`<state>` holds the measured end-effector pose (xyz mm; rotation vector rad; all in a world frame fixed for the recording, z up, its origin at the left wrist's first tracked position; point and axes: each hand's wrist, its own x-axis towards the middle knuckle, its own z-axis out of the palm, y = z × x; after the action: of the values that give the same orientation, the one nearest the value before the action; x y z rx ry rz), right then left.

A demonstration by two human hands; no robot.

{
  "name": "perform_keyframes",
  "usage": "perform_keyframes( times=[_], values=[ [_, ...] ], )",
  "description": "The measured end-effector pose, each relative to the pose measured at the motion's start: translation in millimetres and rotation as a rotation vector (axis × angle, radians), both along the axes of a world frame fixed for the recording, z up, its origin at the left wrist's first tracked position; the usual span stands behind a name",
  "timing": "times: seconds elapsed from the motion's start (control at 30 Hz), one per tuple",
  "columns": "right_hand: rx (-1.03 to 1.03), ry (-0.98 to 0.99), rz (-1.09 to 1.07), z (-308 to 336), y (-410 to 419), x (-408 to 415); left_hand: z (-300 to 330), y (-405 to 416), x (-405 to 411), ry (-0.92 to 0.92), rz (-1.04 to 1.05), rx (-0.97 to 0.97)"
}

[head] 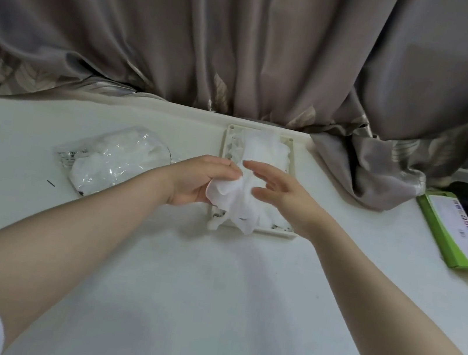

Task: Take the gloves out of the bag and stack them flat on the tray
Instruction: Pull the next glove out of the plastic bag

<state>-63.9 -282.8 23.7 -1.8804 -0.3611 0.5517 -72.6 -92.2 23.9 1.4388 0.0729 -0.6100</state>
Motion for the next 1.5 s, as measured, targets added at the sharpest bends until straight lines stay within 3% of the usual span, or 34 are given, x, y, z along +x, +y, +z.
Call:
perform_keyframes(
  times=[0.13,0.4,0.63,0.77,0.97,1.07,1.17,1.23,1.4,1.5],
  values=[
    [0.072,-0.047,0.001,3.4,16.0,6.3,7.1,-15.3,0.6,-0.034,-0.004,0.066],
    [-0.024,0.011,-0.033,4.6,-2.5,17.2,12.0,-16.1,5.9,-0.091,0.044,0.211],
    [0.243,0.305,0.152,6.8,-20.3,25.4,17.5,-10.7,17.8,-0.109,0.026,0.215],
    [0.295,0.295,0.046,2.4,-19.8,31.9,19.4,-18.5,26.0,-0.152,0.019,0.125],
    [-0.032,0.134,0.067,1.9,-17.6,43.6,23.1,-20.1,47.8,-0.202,0.038,0.181],
    [0.047,0.195,0.010,-1.3,-16.8,52.9,25.1,-24.4,60.9,-0.193,0.098,0.116],
    [0.233,0.331,-0.084,-10.3,-12.2,65.2,13.8,-28.7,71.8,-0.044,0.157,-0.047],
    [0.254,0.368,-0.160,-22.5,-7.0,81.5,-8.5,-29.6,80.9,0.009,0.164,-0.063],
    [0.172,0.493,-0.331,-57.0,-1.5,114.2,-54.4,-27.0,90.4,-0.136,0.210,0.049],
    [0.056,0.467,-0.270,-71.7,-0.2,129.4,-66.7,-24.0,105.9,-0.232,0.120,0.226]
  ],
)
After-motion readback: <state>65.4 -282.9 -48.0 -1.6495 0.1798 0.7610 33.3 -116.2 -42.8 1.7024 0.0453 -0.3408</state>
